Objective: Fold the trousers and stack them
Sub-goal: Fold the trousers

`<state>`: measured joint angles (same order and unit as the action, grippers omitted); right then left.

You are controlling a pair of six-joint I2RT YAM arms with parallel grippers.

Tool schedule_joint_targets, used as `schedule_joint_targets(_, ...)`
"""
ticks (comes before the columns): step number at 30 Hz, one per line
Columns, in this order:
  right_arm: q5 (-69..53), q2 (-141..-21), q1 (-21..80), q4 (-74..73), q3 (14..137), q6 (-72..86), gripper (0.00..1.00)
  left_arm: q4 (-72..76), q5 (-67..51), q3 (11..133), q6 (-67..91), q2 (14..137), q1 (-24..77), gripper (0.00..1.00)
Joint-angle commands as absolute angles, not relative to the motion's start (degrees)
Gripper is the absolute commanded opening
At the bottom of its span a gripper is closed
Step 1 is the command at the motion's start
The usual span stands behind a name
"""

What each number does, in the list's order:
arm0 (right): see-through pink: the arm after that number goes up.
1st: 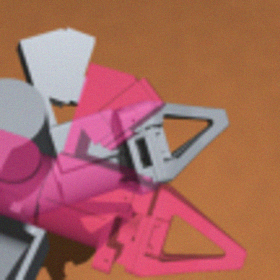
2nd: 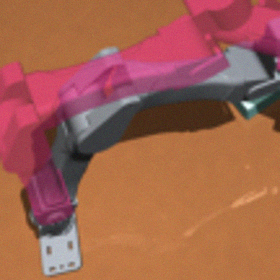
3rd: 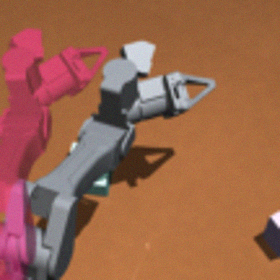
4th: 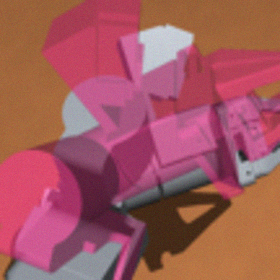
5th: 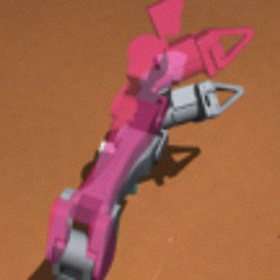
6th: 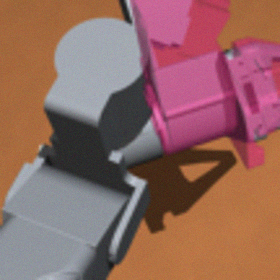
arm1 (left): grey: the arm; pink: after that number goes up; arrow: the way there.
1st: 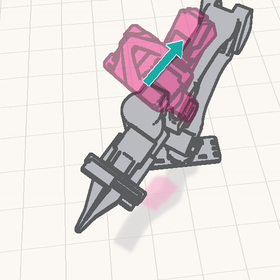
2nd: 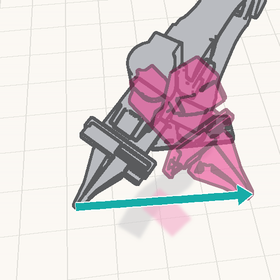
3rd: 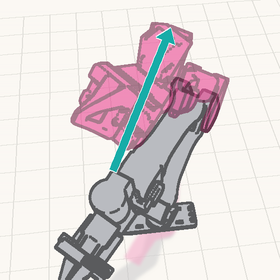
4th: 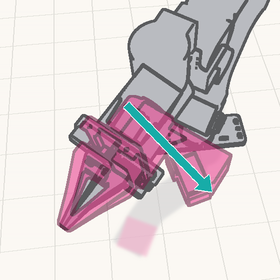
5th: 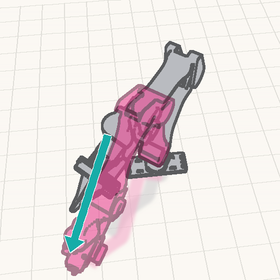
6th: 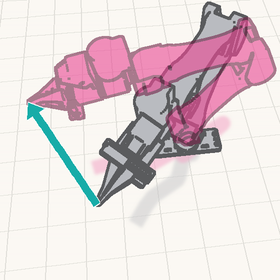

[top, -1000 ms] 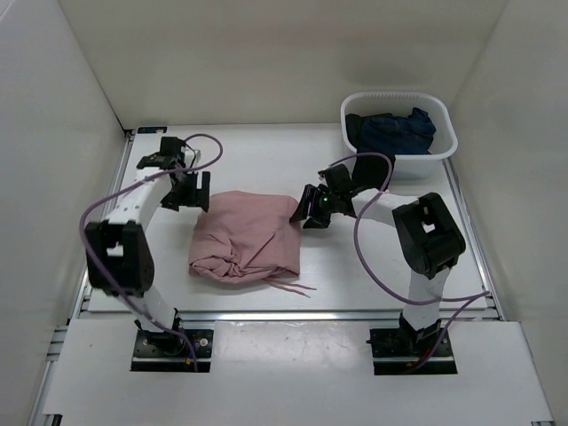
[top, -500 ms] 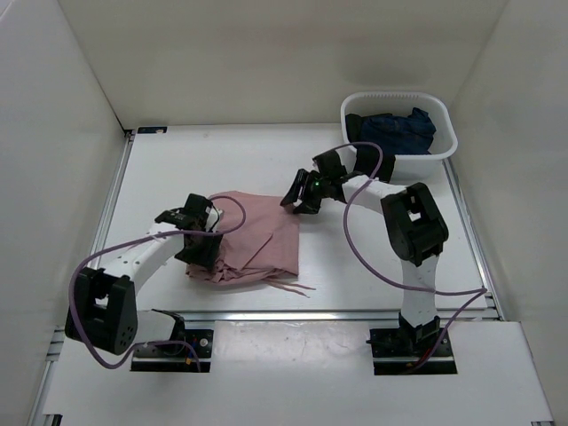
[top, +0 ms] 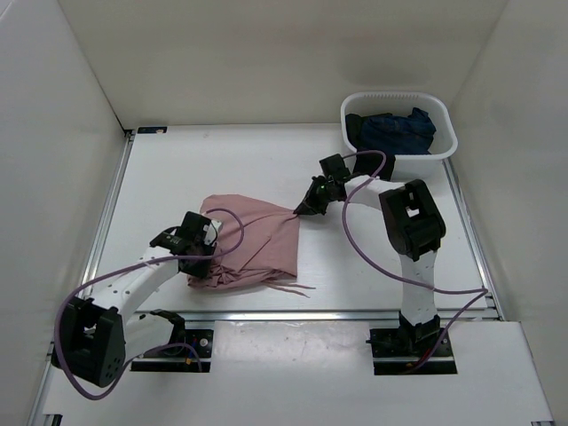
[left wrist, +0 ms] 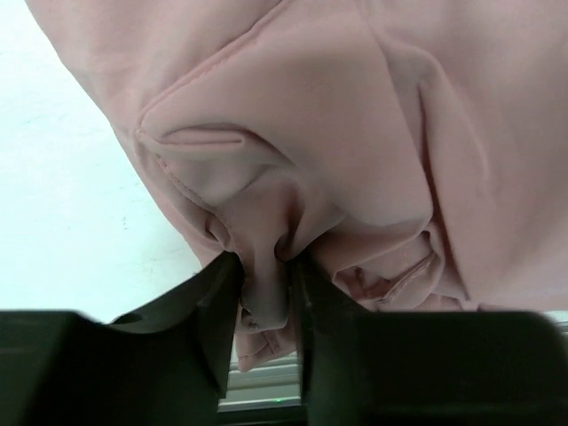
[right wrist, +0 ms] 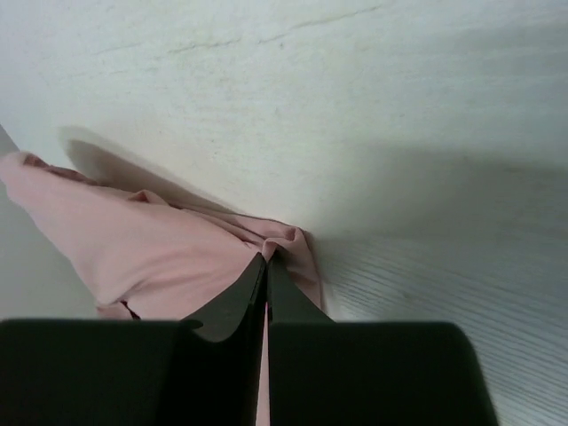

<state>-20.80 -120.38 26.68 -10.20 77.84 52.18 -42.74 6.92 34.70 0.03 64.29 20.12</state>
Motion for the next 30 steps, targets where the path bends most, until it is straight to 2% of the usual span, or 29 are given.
schedule_joint_targets(1,-16.78,-118.83,23.73,-10.63,80.24,51.16,0.00,-45.00,6.68,32.35,0.00,62.75,20.57,0.42)
schedule_joint_targets(3,-18.10,-119.44,23.73,-12.91,82.61,48.53,0.19,-45.00,6.68,32.95,0.00,62.75,20.57,0.47)
schedule_joint_targets(4,-18.80,-119.44,23.73,-13.88,82.62,47.73,0.32,-45.00,5.98,34.18,0.00,62.75,20.57,0.61)
schedule_joint_targets(5,-19.42,-118.92,23.73,-14.50,83.31,46.85,0.58,-45.78,5.98,35.06,0.00,62.75,20.57,0.66)
schedule_joint_targets(6,-19.42,-118.31,23.73,-15.20,83.32,44.93,0.66,-46.40,5.45,36.03,0.00,62.75,20.57,0.70)
schedule_joint_targets(8,-18.90,-115.24,23.73,-16.52,82.80,43.25,0.72,-47.63,4.14,39.09,0.00,62.75,20.57,0.81)
schedule_joint_targets(9,-18.90,-114.01,23.73,-16.52,82.18,42.46,0.77,-48.85,3.52,39.98,0.00,62.75,20.57,0.83)
schedule_joint_targets(16,-23.01,-101.71,26.01,-16.52,69.98,41.22,0.83,-50.19,-4.12,45.61,0.00,61.09,16.62,0.88)
schedule_joint_targets(20,-24.26,-100.37,31.45,-15.21,63.99,43.15,0.84,-50.98,-6.94,47.64,0.00,60.56,12.58,0.88)
schedule_joint_targets(25,-24.35,-102.66,35.06,-10.56,59.95,46.84,0.84,-48.80,-5.81,48.34,0.00,60.55,8.62,0.97)
schedule_joint_targets(28,-21.46,-103.18,35.07,-10.02,58.45,47.90,0.82,-46.85,-4.39,47.29,0.00,64.41,7.38,0.97)
schedule_joint_targets(30,-19.00,-103.18,34.55,-10.55,58.45,48.43,0.74,-44.92,0.31,46.68,0.00,69.40,7.38,0.97)
